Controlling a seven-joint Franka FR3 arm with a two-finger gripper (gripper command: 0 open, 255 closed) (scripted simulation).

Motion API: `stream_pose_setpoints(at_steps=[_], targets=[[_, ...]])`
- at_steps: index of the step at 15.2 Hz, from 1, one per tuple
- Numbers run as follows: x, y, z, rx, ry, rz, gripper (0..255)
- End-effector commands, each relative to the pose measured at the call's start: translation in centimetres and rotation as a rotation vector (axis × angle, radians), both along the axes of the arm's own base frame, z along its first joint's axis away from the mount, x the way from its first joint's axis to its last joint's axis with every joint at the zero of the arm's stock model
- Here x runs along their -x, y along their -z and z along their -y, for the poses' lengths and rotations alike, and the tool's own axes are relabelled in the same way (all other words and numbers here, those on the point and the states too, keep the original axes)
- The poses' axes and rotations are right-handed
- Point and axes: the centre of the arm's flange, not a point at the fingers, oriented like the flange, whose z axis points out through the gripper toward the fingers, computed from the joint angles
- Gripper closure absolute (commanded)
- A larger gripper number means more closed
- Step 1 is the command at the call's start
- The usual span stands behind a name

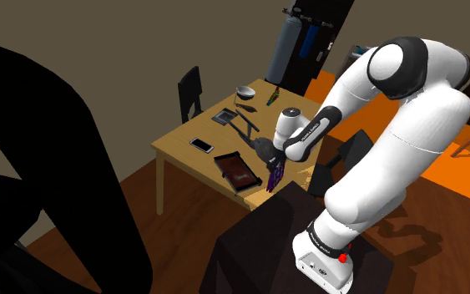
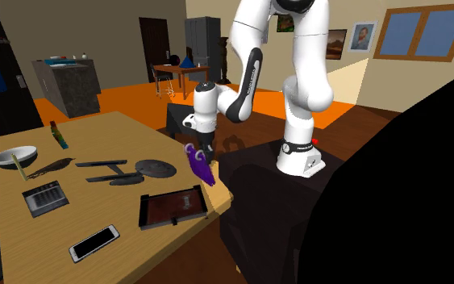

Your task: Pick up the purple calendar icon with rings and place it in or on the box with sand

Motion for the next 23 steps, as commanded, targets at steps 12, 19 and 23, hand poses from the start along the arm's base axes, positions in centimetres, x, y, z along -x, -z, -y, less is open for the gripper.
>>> stream_pose_setpoints(at_steps=[12,19,23], targets=[[0.0,-6.8,-0.1,0.0,0.0,0.0,255],[0.0,-10.5,-0.1,0.0,0.0,0.0,255],[-2.9,-12.2,-2.4,0.0,0.0,0.0,255]])
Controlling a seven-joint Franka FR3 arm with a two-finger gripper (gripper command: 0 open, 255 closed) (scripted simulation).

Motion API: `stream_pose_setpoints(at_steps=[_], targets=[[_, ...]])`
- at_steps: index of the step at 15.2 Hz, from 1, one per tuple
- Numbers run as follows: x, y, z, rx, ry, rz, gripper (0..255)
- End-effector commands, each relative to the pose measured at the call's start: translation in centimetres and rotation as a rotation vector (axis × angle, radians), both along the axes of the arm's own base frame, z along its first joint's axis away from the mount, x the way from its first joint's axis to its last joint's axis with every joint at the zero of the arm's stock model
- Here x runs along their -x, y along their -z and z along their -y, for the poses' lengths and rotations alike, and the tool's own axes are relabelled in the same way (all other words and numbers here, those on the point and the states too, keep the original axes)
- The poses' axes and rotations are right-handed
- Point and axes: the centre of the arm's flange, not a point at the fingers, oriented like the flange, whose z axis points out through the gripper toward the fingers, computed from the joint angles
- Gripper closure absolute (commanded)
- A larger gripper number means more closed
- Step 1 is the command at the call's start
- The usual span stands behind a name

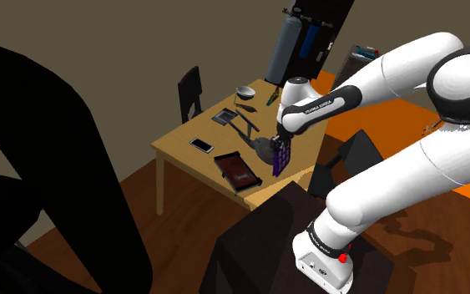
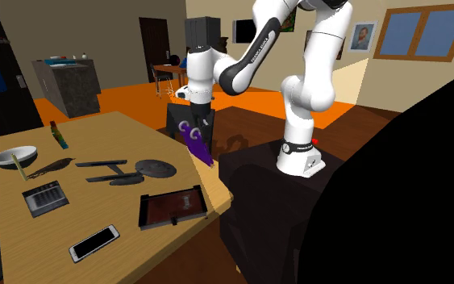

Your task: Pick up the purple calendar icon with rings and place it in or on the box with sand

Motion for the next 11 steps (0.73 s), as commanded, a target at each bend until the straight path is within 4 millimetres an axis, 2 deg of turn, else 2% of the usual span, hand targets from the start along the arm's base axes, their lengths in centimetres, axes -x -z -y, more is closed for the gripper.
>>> stream_pose_setpoints(at_steps=[1,11], targets=[[-1.8,-0.7,-1.6,0.0,0.0,0.0,255],[-11.5,-5.1,-9.4,0.0,0.0,0.0,255]])
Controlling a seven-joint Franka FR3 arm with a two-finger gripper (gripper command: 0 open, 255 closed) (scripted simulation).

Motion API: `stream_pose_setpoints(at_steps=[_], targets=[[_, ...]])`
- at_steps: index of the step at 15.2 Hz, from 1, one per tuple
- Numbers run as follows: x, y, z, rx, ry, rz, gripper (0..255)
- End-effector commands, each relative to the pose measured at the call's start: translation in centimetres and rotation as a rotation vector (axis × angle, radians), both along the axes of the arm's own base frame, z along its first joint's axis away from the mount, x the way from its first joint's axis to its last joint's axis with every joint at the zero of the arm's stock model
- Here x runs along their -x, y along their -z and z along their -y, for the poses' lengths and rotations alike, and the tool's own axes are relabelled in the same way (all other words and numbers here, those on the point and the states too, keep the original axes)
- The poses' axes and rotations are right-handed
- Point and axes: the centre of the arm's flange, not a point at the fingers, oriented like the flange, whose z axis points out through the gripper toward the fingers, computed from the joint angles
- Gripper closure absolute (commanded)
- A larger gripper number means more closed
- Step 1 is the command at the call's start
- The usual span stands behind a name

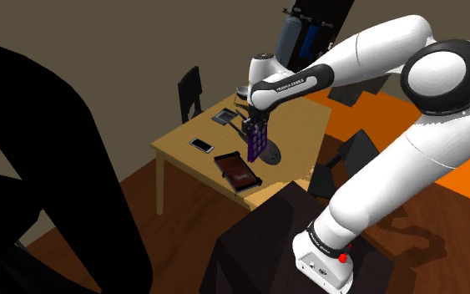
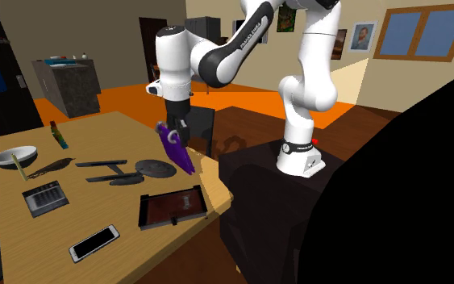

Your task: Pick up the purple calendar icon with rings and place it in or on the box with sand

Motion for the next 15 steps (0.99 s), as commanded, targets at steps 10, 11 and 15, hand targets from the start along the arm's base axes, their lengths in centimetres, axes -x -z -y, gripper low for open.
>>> stream_pose_setpoints(at_steps=[10,11,15], targets=[[-1.7,3.6,-1.6,0.0,0.0,0.0,255],[-1.7,4.2,-1.6,0.0,0.0,0.0,255],[-1.7,6.3,-1.6,0.0,0.0,0.0,255]])
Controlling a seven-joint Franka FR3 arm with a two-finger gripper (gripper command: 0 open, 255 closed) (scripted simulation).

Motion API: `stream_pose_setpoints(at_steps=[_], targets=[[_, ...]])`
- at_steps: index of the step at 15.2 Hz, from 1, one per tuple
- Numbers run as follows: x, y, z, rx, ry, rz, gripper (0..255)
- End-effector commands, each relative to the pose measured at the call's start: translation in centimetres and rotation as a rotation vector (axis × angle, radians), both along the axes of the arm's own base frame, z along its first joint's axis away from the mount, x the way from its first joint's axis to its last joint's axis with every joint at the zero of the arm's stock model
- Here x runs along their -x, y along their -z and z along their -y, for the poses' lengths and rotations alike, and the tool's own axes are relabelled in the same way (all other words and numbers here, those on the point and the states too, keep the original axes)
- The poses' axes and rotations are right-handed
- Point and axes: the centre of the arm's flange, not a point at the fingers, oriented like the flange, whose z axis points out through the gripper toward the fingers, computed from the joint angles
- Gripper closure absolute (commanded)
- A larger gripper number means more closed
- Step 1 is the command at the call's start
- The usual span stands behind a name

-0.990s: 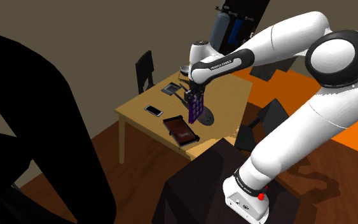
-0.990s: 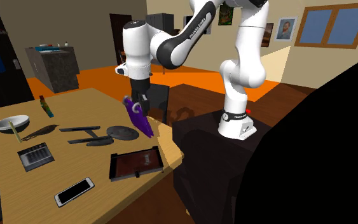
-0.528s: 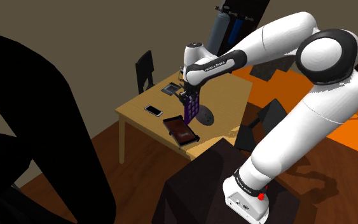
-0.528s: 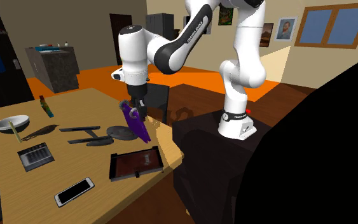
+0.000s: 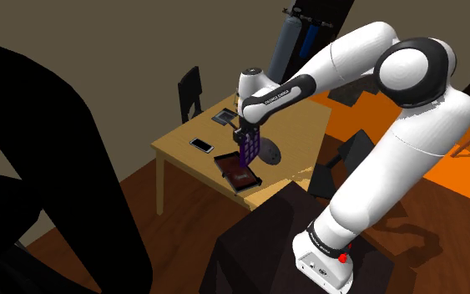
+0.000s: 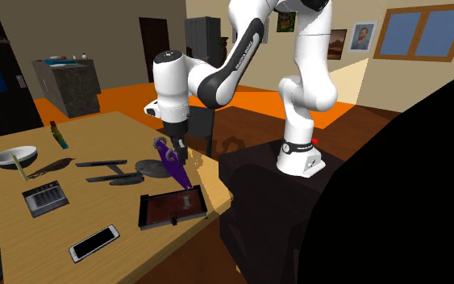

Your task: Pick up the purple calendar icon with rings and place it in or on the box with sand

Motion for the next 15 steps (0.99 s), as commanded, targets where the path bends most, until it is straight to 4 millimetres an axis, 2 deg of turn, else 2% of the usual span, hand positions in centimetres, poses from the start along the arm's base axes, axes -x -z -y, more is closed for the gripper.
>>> stream_pose_setpoints(at_steps=[1,11,15], targets=[[0.0,1.1,0.0,0.0,0.0,0.002,255],[0.0,6.4,0.0,0.0,0.0,0.002,255],[0.0,6.7,0.0,0.0,0.0,0.002,255]])
